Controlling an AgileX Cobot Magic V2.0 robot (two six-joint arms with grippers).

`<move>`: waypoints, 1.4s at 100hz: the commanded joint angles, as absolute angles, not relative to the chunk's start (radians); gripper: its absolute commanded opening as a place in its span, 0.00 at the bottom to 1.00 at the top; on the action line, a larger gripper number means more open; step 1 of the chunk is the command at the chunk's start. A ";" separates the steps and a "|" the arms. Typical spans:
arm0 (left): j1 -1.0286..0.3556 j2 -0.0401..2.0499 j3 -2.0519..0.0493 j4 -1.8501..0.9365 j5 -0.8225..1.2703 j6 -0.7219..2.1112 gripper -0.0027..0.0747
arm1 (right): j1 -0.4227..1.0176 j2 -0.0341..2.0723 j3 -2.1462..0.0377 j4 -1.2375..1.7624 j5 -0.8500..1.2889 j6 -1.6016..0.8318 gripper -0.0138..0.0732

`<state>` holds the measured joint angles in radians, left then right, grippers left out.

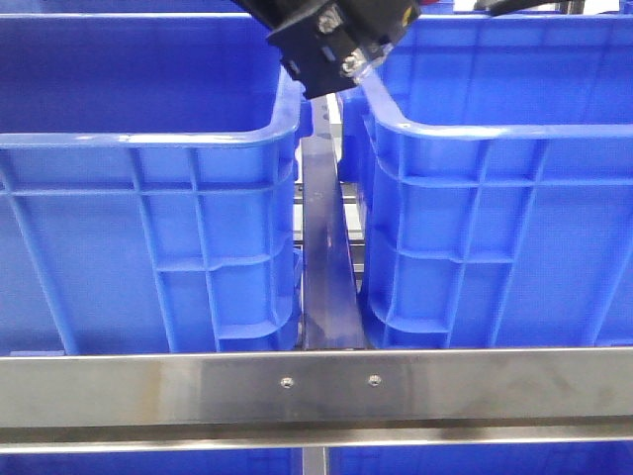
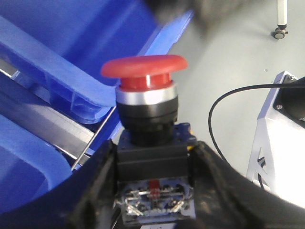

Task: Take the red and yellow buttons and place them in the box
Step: 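Grasp the red button with the right gripper and open the left gripper, then carry the red button into the empty bin and release it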

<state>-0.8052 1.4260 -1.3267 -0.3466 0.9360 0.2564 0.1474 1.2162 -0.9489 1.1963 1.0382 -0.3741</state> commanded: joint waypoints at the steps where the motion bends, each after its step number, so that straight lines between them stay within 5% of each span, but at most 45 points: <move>1: -0.814 1.386 -1.352 -0.382 0.895 0.254 0.17 | 0.193 1.224 -0.985 1.280 1.016 -0.403 0.86; 28: -0.814 1.386 -1.352 -0.382 0.893 0.254 0.17 | 0.222 1.252 -0.985 1.291 0.994 -0.415 0.84; 48: -0.814 1.388 -1.352 -0.382 0.889 0.254 0.17 | 0.222 1.252 -0.985 1.291 0.999 -0.415 0.50; 68: -0.814 1.388 -1.352 -0.381 0.896 0.254 0.18 | 0.222 1.252 -0.985 1.293 1.000 -0.415 0.47; 75: -0.814 1.388 -1.352 -0.376 0.922 0.273 0.25 | 0.222 1.252 -0.985 1.296 1.000 -0.415 0.47; 95: -0.814 1.388 -1.352 -0.376 0.957 0.283 0.72 | 0.220 1.252 -0.987 1.300 0.964 -0.415 0.47; 140: -0.814 1.388 -1.352 -0.376 0.982 0.283 0.74 | 0.029 1.252 -1.177 1.115 0.925 -0.461 0.47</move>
